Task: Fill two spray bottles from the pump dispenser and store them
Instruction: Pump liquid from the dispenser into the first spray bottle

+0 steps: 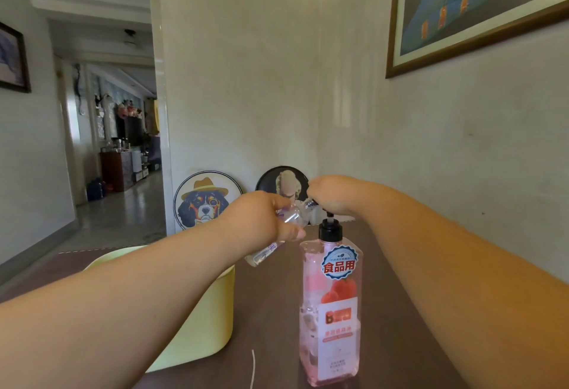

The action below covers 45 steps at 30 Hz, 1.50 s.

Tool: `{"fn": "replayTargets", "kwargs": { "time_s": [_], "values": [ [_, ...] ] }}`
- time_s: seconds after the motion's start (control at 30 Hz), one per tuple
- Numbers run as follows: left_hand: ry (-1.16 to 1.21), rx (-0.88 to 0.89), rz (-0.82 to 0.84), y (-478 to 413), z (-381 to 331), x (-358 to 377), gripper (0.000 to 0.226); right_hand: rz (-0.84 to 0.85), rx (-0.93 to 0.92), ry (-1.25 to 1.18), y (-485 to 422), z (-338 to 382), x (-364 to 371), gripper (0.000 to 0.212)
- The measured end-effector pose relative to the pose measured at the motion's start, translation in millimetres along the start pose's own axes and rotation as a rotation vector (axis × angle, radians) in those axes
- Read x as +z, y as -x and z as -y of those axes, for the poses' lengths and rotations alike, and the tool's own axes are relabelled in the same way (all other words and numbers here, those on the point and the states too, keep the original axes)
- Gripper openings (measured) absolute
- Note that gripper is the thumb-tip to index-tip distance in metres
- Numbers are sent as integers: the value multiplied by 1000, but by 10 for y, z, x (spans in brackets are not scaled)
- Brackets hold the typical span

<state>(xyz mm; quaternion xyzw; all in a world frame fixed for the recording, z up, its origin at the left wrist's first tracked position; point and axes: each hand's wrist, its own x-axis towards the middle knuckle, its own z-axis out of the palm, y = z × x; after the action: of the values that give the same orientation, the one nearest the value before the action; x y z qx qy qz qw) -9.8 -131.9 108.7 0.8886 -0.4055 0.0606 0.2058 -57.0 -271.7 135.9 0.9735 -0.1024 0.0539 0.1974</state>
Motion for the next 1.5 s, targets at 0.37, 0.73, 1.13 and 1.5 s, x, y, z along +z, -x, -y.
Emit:
{"fn": "replayTargets", "kwargs": {
  "time_s": [0.37,0.73,1.13,1.5],
  "values": [
    [47,8,35,34,22,41,52,49,19,-25,-20,62,75,28],
    [66,16,42,22,34,85,56,49,0,2,-13,60,110,28],
    [45,18,24,13,42,39,60,41,8,0,15,57,69,29],
    [65,15,-15,-18,3,-21,62,-50,22,-67,1,-54,5,29]
  ]
}}
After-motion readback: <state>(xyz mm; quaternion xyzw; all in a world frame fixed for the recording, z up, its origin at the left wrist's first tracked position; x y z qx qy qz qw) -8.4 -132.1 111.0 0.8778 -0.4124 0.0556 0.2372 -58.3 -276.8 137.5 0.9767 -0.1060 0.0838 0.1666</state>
